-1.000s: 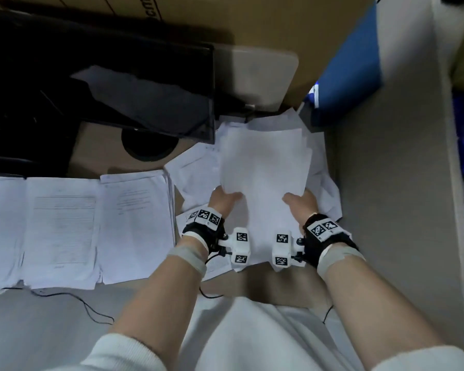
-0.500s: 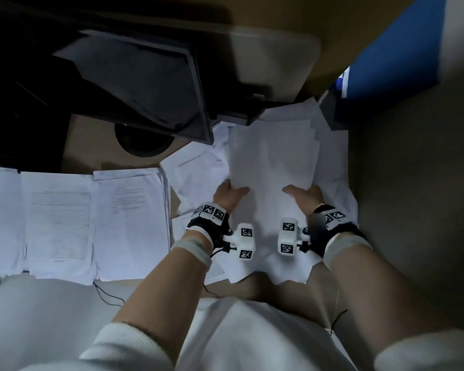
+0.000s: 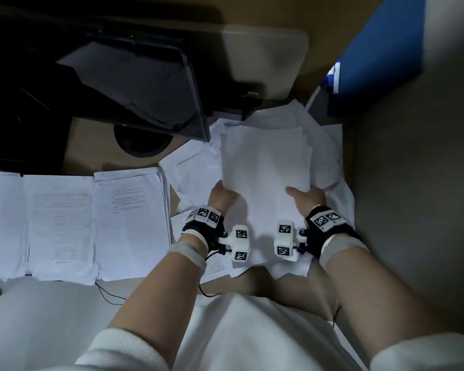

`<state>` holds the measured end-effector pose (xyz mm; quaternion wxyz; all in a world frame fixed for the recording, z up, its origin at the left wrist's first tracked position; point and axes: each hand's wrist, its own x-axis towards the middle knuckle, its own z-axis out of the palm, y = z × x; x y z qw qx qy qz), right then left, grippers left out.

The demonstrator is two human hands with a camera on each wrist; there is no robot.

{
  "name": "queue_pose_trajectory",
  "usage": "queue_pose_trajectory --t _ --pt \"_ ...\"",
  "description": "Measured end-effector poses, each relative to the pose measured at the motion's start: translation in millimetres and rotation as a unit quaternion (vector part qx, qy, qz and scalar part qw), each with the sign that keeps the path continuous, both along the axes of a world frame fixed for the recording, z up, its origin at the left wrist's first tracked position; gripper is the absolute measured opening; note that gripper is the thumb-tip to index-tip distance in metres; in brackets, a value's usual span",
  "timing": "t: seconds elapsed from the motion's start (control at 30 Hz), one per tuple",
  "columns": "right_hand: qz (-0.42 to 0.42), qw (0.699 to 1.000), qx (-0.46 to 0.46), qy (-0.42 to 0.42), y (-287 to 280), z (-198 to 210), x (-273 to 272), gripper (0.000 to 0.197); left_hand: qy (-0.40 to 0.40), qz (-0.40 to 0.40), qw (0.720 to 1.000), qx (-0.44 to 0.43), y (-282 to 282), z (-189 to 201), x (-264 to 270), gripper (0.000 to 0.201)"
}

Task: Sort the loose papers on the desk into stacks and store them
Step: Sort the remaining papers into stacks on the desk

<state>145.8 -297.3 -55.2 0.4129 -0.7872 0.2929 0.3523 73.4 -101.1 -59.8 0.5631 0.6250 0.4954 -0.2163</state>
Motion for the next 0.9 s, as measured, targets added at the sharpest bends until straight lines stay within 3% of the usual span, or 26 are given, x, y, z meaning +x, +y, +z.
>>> queue_pose_trajectory --t 0.03,0.1,0.17,0.3,0.43,0.53,0.6,0.7,0.9 --pt "-0.008 1.0 -0.01 0.011 -4.3 1.2 -9.0 0.056 -0.001 -0.001 1.0 -0.005 -1.2 -3.8 -5.8 0.055" --pt "-0.012 0.999 -0.029 0.037 -14.9 4.1 -28.4 0.068 0.009 -0.025 1.0 0.003 -7.1 -1.9 -14.6 0.036" --pt "-0.013 0.998 -0.034 0.049 -26.0 4.8 -50.5 0.068 0.023 -0.038 0.999 0.017 -15.2 0.2 -24.9 0.018" --pt "-0.05 0.997 -0.025 0.054 -39.5 1.5 -89.0 0.064 0.097 -0.089 0.991 0.001 -29.3 -6.9 -54.3 0.012" --pt "-0.073 0.996 -0.015 0.037 -41.8 7.7 -104.1 0.046 0.149 -0.101 0.984 0.004 -35.3 -9.4 -72.3 0.028" --pt "-0.064 0.998 -0.02 0.014 -40.5 13.8 -107.9 0.039 0.118 -0.1 0.987 0.043 -35.2 -4.4 -69.3 0.034" --pt "-0.064 0.998 -0.023 0.015 -41.5 19.3 -108.5 0.042 0.082 -0.104 0.988 0.084 -34.7 -0.3 -64.1 0.041" --pt "-0.083 0.996 -0.021 0.027 -46.9 23.1 -108.5 0.048 0.055 -0.107 0.984 0.129 -34.7 7.9 -57.5 0.035" --pt "-0.161 0.986 -0.013 0.049 -53.2 24.5 -107.9 0.056 0.056 -0.108 0.99 0.068 -35.0 3.5 -59.6 0.031"
